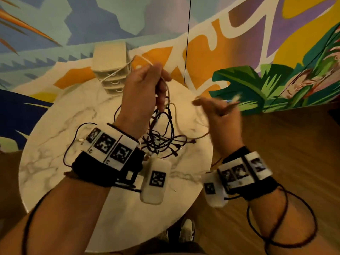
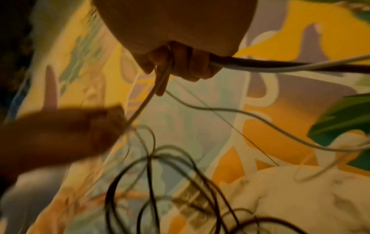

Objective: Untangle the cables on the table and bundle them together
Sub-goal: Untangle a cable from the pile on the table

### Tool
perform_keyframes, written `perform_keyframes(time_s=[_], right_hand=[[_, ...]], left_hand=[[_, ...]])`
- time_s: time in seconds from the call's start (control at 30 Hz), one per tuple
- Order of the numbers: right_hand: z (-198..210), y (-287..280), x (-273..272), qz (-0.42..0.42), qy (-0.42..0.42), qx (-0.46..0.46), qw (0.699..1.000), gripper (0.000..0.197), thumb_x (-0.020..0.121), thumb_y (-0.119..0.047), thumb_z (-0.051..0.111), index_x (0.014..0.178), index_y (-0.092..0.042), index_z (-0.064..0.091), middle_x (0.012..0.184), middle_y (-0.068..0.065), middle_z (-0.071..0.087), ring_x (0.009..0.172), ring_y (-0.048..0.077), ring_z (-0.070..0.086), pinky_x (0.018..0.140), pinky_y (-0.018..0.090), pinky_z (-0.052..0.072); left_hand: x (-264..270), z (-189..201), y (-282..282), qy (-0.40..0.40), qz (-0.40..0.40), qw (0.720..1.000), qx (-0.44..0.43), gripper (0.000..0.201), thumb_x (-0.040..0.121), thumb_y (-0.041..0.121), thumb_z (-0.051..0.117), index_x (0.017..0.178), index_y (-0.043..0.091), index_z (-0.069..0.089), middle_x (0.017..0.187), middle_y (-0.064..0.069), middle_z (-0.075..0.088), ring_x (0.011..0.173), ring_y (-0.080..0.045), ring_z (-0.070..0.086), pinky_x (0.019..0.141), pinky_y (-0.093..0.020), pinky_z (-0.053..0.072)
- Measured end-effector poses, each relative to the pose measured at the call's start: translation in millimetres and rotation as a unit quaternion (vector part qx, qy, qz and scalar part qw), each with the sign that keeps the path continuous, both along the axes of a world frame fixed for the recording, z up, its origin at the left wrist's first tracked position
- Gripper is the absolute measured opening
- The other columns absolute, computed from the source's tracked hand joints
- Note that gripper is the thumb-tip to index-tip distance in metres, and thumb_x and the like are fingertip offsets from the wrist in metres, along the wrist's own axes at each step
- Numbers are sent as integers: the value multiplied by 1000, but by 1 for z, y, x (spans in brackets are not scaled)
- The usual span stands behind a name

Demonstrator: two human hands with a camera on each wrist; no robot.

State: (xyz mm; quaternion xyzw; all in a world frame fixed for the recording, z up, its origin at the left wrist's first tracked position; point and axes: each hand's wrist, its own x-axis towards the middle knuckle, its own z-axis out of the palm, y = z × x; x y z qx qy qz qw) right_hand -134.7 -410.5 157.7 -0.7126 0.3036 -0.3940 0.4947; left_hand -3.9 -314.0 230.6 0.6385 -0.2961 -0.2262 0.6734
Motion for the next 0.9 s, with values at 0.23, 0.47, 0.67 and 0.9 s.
perform_keyframes(time_s=[0.23,0.47,0.67,0.9], right_hand=[[-34,28,53,107,162,-19,981,25,85,-43,65,61,-40,66,44,-13,50,49,6,45,51,20,37],[-95,9,41,140,340,58,928,28,87,-39,61,70,-18,67,76,6,68,78,25,63,71,34,49],[-77,3,26,59,165,128,976,36,93,-27,57,60,-16,66,59,-5,59,53,-4,50,60,16,40],[-29,-42,-16,-137,-6,315,939,35,92,-22,56,61,-6,54,43,-5,42,37,8,36,41,20,32]], left_hand=[[-7,28,11,70,-93,992,-52,36,101,24,37,72,8,50,55,0,37,44,-15,41,44,-26,43],[33,22,24,214,18,953,-216,37,101,28,37,71,12,52,52,1,38,45,-12,41,47,-26,45],[52,-31,40,207,105,970,-70,39,100,30,38,63,19,43,48,5,30,39,-10,28,39,-22,37],[134,-62,98,-31,342,910,233,18,90,29,44,78,18,51,67,-3,58,62,-25,57,56,-33,47]])
